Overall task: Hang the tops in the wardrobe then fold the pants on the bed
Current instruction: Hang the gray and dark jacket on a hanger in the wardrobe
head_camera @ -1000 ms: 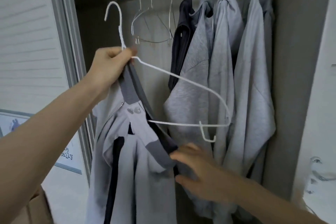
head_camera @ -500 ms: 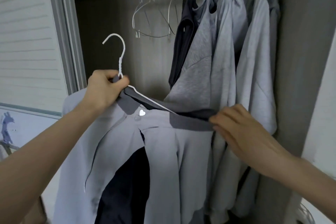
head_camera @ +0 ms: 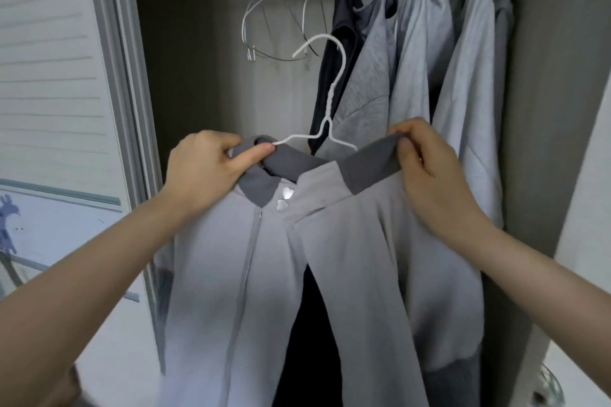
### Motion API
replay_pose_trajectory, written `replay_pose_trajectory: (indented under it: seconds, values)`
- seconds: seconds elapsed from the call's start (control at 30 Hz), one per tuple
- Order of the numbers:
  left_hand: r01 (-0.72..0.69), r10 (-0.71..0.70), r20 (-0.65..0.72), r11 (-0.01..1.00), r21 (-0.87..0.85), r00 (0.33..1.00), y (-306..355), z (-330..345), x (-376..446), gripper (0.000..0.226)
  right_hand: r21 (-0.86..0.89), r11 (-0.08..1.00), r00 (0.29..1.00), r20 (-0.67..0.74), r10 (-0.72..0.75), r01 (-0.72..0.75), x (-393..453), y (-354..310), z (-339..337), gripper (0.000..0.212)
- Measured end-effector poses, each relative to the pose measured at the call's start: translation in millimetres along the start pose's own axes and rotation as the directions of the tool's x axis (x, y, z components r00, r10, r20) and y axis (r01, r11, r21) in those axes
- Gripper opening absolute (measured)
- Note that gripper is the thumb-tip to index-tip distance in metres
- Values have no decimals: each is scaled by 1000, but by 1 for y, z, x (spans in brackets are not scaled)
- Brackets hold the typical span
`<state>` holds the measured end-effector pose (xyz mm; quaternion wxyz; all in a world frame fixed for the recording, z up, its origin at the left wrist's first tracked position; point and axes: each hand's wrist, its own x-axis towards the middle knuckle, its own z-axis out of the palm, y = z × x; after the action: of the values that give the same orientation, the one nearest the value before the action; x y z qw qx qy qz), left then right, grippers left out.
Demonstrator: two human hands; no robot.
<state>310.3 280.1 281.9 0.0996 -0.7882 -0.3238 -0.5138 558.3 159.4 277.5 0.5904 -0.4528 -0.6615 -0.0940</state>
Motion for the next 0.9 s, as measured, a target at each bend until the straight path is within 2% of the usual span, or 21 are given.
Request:
replay_pose_trajectory:
  seconds: [0.07, 0.13, 0.17, 0.23, 0.3, 0.33, 0.37, 0.43, 0.5, 0.63, 0.7, 0.77, 0.83, 0.9]
  values:
    - [47, -48, -21, 998, -52, 999, -13, -2, -4, 67, -23, 998, 998, 43, -53, 54, 1, -1, -7, 15]
    - [99, -110, -67, 985, -143, 992, -19, -1, -8, 56, -72, 995, 990, 123, -67, 76, 2, 0, -15, 23]
    - [119, -136, -88, 977, -178, 987, -21, -1, -8, 53, -130, 990, 987, 154, -35, 55, 4, 0, -18, 28]
    - [136, -160, -120, 973, -185, 980, -26, -1, -9, 49, -263, 965, 969, 244, 45, 22, 5, -1, -25, 23]
    - [146, -167, -106, 972, -182, 980, -34, -1, -8, 47, -307, 951, 924, 359, 133, -18, 4, 0, -26, 49]
    - [151, -170, -79, 969, -197, 982, -38, 1, -7, 49, -254, 964, 899, 398, 182, -82, 2, 1, -25, 61]
    - [156, -169, -43, 963, -219, 985, -42, 3, -5, 52, -159, 969, 880, 411, 240, -190, 3, -1, -25, 63]
    - [172, -167, 38, 954, -245, 985, -48, 8, 0, 60, 75, 891, 820, 433, 375, -447, 4, -7, -28, 45]
    - [187, -166, 100, 945, -268, 981, -51, 13, 6, 58, 209, 783, 762, 472, 444, -586, 6, -15, -32, 33]
    - [233, -193, 160, 930, -284, 968, -52, 20, 27, 65, 398, 634, 735, 507, 450, -663, 16, -33, -37, 26]
    - [297, -257, 164, 902, -312, 952, -49, 25, 42, 61, 487, 546, 730, 508, 457, -682, 21, -44, -37, 25]
    - [381, -340, 174, 857, -348, 924, -41, 29, 63, 53, 526, 529, 746, 478, 465, -666, 30, -55, -37, 25]
    - [549, -451, 323, 752, -365, 832, -30, 33, 82, 60, 530, 544, 759, 426, 492, -650, 37, -63, -36, 25]
    - [682, -465, 505, 575, -452, 727, -18, 32, 100, 74, 523, 602, 794, 328, 511, -604, 50, -72, -34, 25]
